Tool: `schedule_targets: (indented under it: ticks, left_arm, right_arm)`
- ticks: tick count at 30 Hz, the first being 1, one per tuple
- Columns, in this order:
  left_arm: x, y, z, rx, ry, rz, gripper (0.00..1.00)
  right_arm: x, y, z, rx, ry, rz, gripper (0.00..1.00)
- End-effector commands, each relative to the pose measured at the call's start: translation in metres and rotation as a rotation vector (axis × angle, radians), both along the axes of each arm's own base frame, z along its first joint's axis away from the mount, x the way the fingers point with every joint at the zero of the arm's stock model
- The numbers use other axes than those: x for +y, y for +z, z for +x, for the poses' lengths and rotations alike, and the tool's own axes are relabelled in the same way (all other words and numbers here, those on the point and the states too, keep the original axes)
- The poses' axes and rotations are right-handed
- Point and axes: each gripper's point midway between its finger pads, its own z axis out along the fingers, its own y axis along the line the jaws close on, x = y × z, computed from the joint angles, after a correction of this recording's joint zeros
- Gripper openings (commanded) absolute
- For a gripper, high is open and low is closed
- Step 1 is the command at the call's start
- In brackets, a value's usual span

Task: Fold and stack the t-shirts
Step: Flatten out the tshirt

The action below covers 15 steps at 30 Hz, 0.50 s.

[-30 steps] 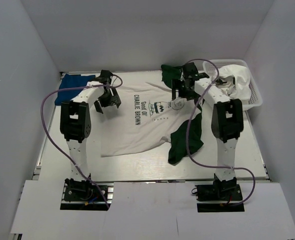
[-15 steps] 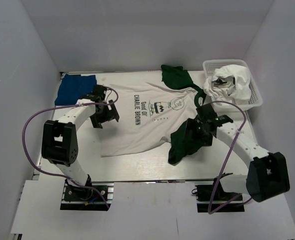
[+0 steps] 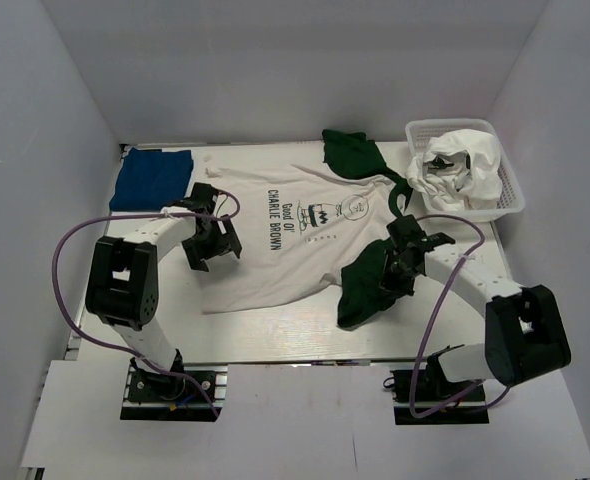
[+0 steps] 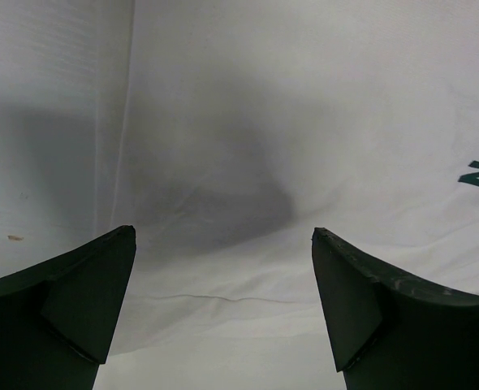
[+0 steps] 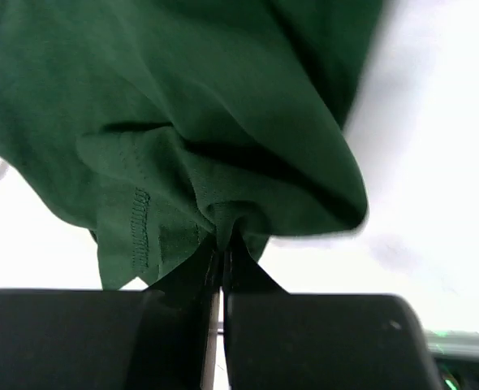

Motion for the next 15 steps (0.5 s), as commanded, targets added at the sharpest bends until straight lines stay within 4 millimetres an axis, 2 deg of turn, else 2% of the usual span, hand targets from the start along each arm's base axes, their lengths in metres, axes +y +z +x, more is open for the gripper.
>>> schedule_targets:
  ticks: [1,3,4,7,8,9,10,12,14,15]
  left_arm:
    - [0.003,-0.008,0.0,-0.005,0.022,0.02,0.99]
    - [0.004,-0.014,-0.001,0.015,0.036,0.032,0.99]
    - [0.005,-0.019,-0.002,0.029,0.036,0.035,0.99]
    - [0.01,-0.027,-0.006,0.056,0.041,0.065,0.99]
    - [0.012,-0.027,-0.008,0.064,0.053,0.076,0.99]
    - [0.014,-0.028,-0.005,0.062,0.056,0.09,0.99]
    - [0.015,-0.031,-0.008,0.08,0.055,0.094,0.99]
    - [0.016,-0.029,-0.004,0.068,0.058,0.102,0.99]
    - [0.013,-0.025,0.002,0.063,0.056,0.092,0.99]
    - [0.013,-0.025,0.002,0.063,0.056,0.092,0.99]
  right_arm:
    - [-0.029,0.025,-0.004,-0.024,-0.067,-0.132,0.0]
    - [-0.044,0.045,-0.018,-0.031,-0.109,-0.182,0.0]
    - [-0.05,0.05,-0.02,-0.036,-0.129,-0.206,0.0]
    - [-0.068,0.065,-0.049,0.03,-0.212,-0.268,0.0]
    - [-0.077,0.067,-0.074,0.116,-0.253,-0.308,0.02]
    - [-0.078,0.066,-0.079,0.127,-0.276,-0.31,0.02]
    - [-0.075,0.066,-0.085,0.151,-0.295,-0.288,0.07]
    - [-0.069,0.069,-0.095,0.171,-0.325,-0.235,0.24]
    - [-0.057,0.071,-0.102,0.171,-0.399,-0.147,0.24]
    - [-0.053,0.072,-0.105,0.176,-0.436,-0.114,0.3]
